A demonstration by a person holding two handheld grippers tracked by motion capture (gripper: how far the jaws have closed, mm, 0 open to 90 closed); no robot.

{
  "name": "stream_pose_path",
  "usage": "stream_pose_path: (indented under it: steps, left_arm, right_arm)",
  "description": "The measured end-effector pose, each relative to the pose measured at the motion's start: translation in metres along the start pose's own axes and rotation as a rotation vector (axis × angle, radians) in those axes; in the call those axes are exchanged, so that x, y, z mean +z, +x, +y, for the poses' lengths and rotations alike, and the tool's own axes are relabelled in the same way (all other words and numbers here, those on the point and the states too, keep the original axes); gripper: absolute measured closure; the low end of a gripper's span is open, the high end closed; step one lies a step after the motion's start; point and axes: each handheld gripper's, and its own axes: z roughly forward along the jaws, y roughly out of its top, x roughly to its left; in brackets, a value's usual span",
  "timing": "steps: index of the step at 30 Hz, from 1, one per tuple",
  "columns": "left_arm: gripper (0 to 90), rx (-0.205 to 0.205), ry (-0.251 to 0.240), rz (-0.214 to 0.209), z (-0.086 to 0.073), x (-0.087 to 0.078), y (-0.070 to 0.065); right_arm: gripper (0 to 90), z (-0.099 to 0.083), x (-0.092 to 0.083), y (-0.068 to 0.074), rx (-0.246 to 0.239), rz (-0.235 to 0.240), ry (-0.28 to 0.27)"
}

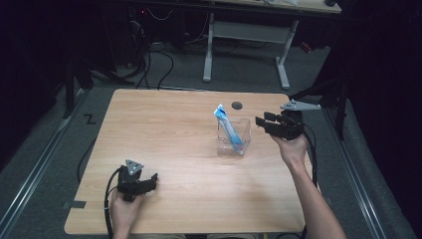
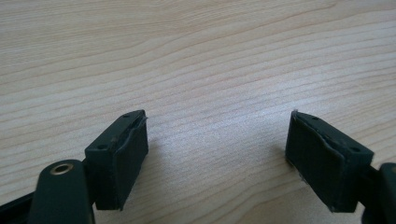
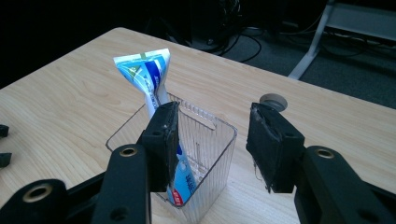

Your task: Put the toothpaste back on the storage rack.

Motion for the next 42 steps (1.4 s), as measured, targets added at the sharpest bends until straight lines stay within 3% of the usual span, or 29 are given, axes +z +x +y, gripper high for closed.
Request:
stream_pose_path:
  steps: [11, 20, 42]
  left_arm:
    - [21.5, 0.000, 0.000, 0.000, 0.000, 0.000, 0.000]
    - [21.5, 0.000, 0.000, 0.000, 0.000, 0.000, 0.000]
    - [21.5, 0.000, 0.000, 0.001, 0.000, 0.000, 0.000]
  right_arm:
    - [53.7, -0.005, -0.011, -0.002, -0.001, -0.016, -0.010]
    - [53.8, -0.014, -0.024, -0.012, 0.029, -0.037, -0.020]
    - [53.8, -0.035, -0.045, -0.019, 0.060, -0.053, -0.053]
